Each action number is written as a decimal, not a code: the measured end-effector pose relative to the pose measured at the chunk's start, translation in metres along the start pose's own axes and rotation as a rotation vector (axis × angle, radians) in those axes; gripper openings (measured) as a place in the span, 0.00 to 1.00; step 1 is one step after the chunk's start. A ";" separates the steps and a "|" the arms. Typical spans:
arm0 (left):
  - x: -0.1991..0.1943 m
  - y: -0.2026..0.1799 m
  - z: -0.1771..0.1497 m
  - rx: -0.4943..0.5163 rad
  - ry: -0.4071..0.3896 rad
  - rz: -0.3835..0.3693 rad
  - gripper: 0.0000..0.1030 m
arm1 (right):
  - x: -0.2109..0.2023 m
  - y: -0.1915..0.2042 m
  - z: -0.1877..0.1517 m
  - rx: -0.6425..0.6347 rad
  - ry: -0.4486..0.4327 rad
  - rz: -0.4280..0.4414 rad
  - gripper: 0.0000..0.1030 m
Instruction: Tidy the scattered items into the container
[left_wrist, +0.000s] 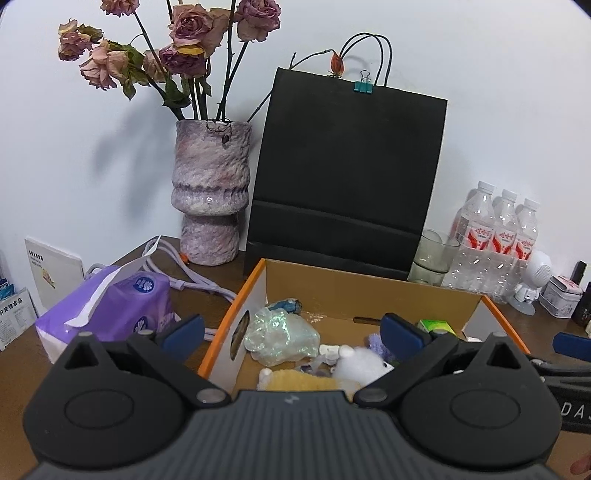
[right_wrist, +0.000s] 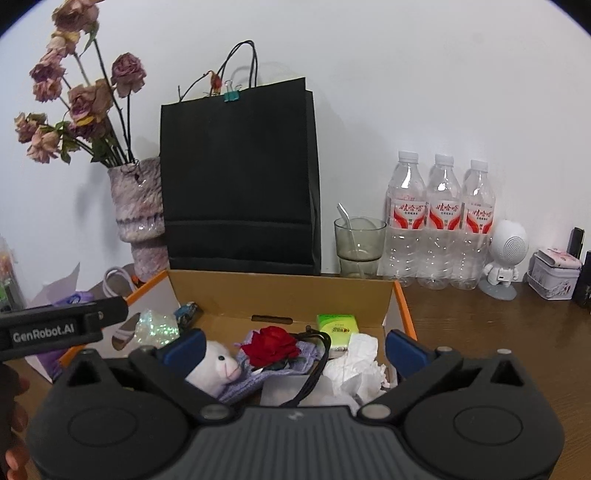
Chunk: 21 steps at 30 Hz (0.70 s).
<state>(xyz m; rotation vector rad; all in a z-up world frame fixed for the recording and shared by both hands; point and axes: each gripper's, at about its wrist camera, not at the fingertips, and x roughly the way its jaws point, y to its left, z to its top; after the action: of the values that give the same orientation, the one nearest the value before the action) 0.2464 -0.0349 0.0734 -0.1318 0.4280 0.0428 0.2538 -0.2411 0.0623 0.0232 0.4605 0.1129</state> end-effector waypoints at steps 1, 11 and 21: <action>-0.004 0.000 0.000 0.005 -0.001 -0.007 1.00 | -0.005 0.001 0.000 -0.007 -0.001 -0.003 1.00; -0.065 0.000 0.000 0.043 -0.040 -0.033 1.00 | -0.066 0.013 -0.005 -0.012 -0.017 0.006 1.00; -0.130 0.013 -0.008 0.077 -0.022 -0.063 1.00 | -0.144 0.030 -0.017 -0.026 -0.026 0.023 1.00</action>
<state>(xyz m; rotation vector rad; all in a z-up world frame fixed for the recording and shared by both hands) 0.1236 -0.0252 0.1185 -0.0686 0.4027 -0.0343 0.1151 -0.2276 0.1117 0.0048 0.4332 0.1408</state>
